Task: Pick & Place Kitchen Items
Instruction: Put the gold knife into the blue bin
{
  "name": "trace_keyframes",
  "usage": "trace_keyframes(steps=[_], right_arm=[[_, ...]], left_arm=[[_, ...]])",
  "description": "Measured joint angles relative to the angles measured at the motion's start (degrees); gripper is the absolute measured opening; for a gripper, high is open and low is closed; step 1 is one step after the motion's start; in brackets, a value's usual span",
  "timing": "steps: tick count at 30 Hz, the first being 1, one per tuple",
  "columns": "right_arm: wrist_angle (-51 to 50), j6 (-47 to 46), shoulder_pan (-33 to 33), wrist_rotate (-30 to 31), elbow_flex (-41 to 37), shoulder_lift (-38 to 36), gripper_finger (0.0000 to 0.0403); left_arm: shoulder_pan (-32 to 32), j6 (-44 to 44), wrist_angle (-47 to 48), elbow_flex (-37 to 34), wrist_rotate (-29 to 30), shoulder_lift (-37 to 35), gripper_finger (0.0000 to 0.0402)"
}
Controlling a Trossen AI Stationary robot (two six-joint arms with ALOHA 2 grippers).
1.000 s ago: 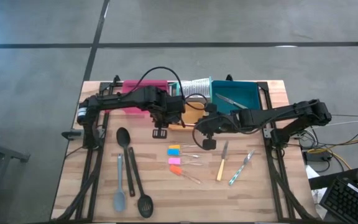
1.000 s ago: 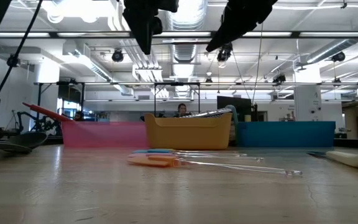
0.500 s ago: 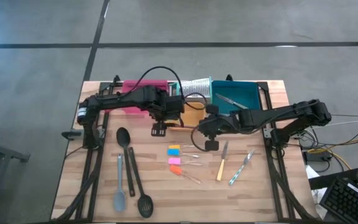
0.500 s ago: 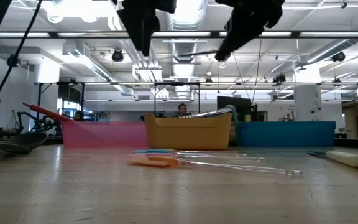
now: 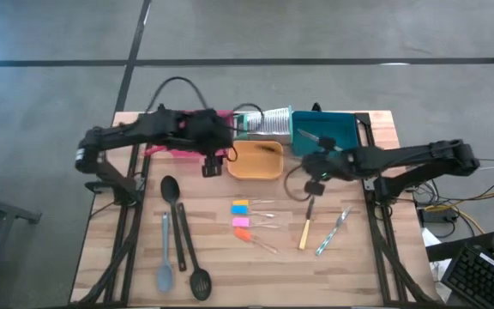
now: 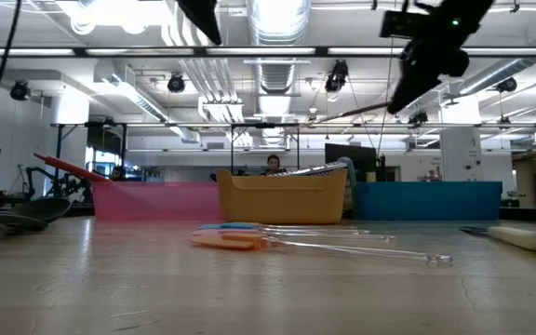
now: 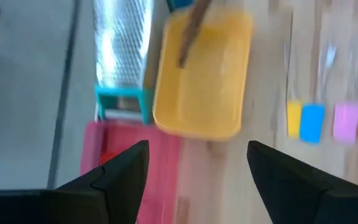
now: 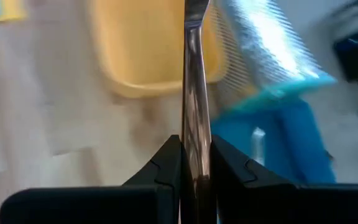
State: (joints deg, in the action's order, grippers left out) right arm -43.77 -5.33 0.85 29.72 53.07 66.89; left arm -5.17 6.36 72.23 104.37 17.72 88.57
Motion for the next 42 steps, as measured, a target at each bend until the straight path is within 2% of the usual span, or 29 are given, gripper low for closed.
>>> trace_keyframes(steps=[9,14,16,19,23,30,34,42], right_arm=[[-2.0,0.7,-10.3,0.2,-9.5,-19.5,0.0046],[-6.8,1.1,-16.5,-0.4,-11.1,-23.9,0.0046],[-6.6,2.4,-18.9,-2.6,-10.8,-24.2,0.0046],[-7.0,2.5,-22.3,-4.5,-10.4,-23.0,0.0046],[-7.6,2.7,-26.8,-4.8,-10.5,-18.8,0.0046],[-10.7,7.4,-35.1,-7.0,-9.3,-8.9,0.0046],[-10.5,11.8,-38.0,-13.7,-8.7,-4.8,0.0046],[-9.9,18.4,-42.8,-15.3,-4.7,2.3,0.0046]], left_arm=[[0.0,2.5,-29.1,-23.0,0.1,-13.8,0.0274],[0.0,3.9,-43.3,-35.4,-0.1,-18.9,0.0274],[0.0,4.6,-48.3,-39.3,-0.1,-20.4,0.0275],[0.0,4.6,-53.9,-43.5,-0.1,-22.1,0.0275],[0.0,4.6,-56.3,-46.1,-0.1,-23.1,0.0275],[0.0,4.6,-56.9,-46.2,-0.1,-23.4,0.0275],[0.0,4.6,-56.9,-46.2,-0.1,-23.4,0.0275],[0.0,4.6,-56.8,-46.2,0.0,-23.4,0.0275]])
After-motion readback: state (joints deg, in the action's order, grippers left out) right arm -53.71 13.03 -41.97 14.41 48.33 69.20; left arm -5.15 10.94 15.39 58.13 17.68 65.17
